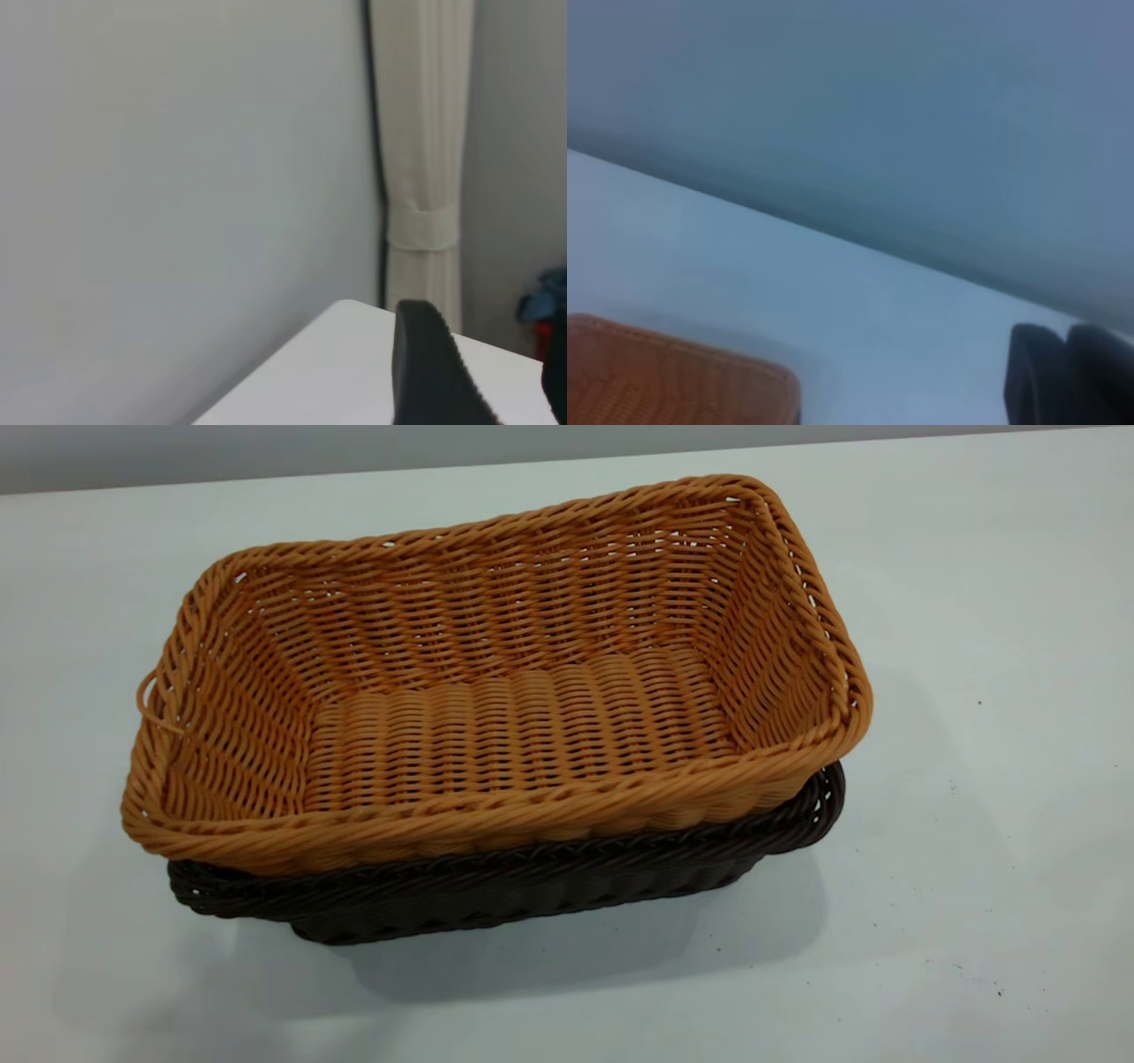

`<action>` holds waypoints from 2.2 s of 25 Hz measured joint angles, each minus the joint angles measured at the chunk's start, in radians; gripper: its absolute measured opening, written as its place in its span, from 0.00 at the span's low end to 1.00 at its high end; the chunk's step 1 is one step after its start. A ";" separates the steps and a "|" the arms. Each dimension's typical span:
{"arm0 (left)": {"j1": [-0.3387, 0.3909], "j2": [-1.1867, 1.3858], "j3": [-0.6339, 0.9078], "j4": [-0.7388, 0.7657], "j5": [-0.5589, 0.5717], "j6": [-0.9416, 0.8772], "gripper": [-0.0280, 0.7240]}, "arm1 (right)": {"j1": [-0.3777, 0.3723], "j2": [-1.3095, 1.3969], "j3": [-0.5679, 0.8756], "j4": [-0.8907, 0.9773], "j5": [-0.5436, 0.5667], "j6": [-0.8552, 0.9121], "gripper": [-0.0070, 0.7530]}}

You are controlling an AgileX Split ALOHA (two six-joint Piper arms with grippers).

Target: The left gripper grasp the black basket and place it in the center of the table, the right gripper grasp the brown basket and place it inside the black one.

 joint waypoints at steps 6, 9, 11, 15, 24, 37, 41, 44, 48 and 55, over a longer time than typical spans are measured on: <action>0.000 0.000 0.000 -0.001 -0.044 0.000 0.42 | 0.000 -0.196 0.148 -0.051 -0.001 -0.037 0.09; 0.000 0.000 0.006 0.002 -0.044 0.000 0.42 | 0.000 -0.286 0.230 -0.098 -0.002 -0.043 0.09; 0.000 0.000 0.017 0.003 -0.044 0.000 0.42 | 0.000 -0.346 0.295 -0.101 -0.002 -0.047 0.09; 0.000 0.000 0.047 0.006 -0.043 0.000 0.42 | 0.000 -0.456 0.454 -0.098 -0.004 -0.051 0.09; 0.000 0.000 0.114 0.009 -0.007 0.000 0.42 | 0.000 -0.684 0.817 0.057 -0.004 -0.048 0.05; 0.000 0.000 0.149 0.016 0.056 0.000 0.32 | 0.000 -0.939 1.131 0.114 -0.005 0.013 0.02; 0.000 -0.023 0.170 0.053 0.075 0.000 0.26 | 0.000 -0.939 1.137 0.111 -0.069 0.013 0.02; 0.000 -0.067 0.188 0.127 0.084 -0.005 0.20 | 0.000 -0.937 1.138 0.106 -0.081 0.015 0.02; 0.001 -0.145 0.189 0.317 0.168 -0.110 0.12 | 0.000 -0.937 1.139 0.105 -0.084 0.020 0.02; 0.001 -0.298 0.189 0.792 0.417 -0.589 0.08 | 0.000 -0.937 1.139 0.121 -0.077 0.020 0.02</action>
